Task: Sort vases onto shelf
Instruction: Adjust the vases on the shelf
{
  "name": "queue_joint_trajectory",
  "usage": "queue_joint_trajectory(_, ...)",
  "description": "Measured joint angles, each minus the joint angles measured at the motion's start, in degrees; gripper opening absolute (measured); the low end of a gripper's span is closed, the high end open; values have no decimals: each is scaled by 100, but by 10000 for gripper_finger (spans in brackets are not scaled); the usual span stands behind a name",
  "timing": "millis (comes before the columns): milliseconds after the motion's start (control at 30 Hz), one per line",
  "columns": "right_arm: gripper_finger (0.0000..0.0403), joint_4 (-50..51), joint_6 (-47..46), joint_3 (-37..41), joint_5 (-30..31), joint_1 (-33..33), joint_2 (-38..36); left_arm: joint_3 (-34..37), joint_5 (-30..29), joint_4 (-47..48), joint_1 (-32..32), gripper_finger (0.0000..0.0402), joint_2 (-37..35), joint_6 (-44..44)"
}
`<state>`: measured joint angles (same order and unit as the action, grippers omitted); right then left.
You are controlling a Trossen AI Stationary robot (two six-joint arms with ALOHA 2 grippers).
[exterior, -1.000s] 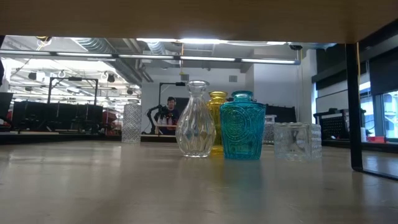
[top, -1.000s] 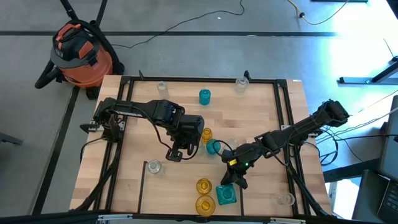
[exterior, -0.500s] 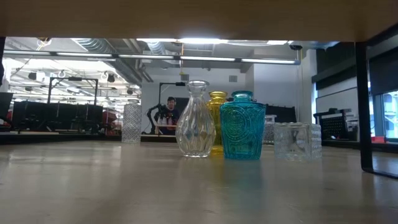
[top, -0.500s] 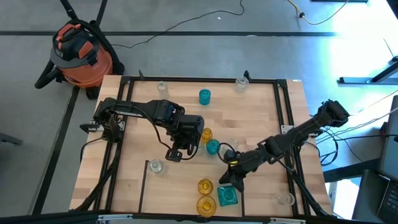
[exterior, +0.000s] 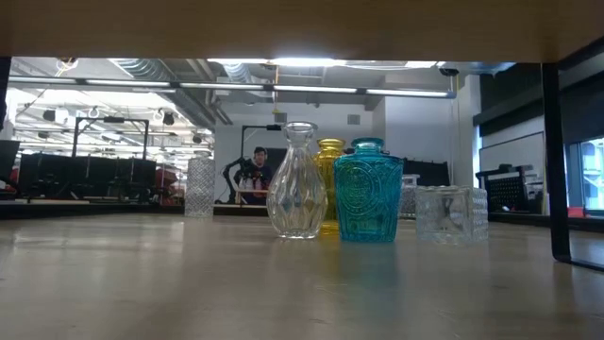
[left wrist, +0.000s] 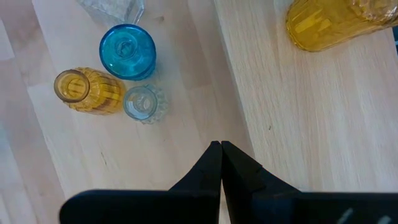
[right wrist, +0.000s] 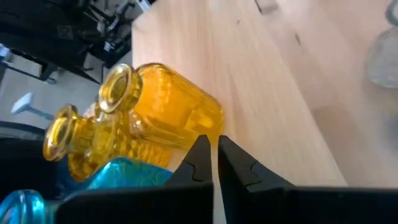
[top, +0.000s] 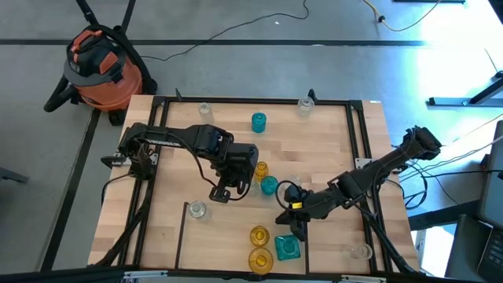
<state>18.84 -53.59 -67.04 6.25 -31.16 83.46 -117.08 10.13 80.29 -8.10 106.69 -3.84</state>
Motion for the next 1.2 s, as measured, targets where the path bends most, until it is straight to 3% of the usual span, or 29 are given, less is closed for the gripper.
queue_joint_trajectory(300,0,113,-49,-64,-444,-16,0,0,-2,0,-2,0,0,-35)
queue_joint_trajectory(733,0,114,-440,-64,-258,-461,0,0,-20,-4,-2,0,0,-84)
queue_joint_trajectory(1200,0,3,-290,-64,-173,-522,0,0,-22,-35,22,0,0,-120)
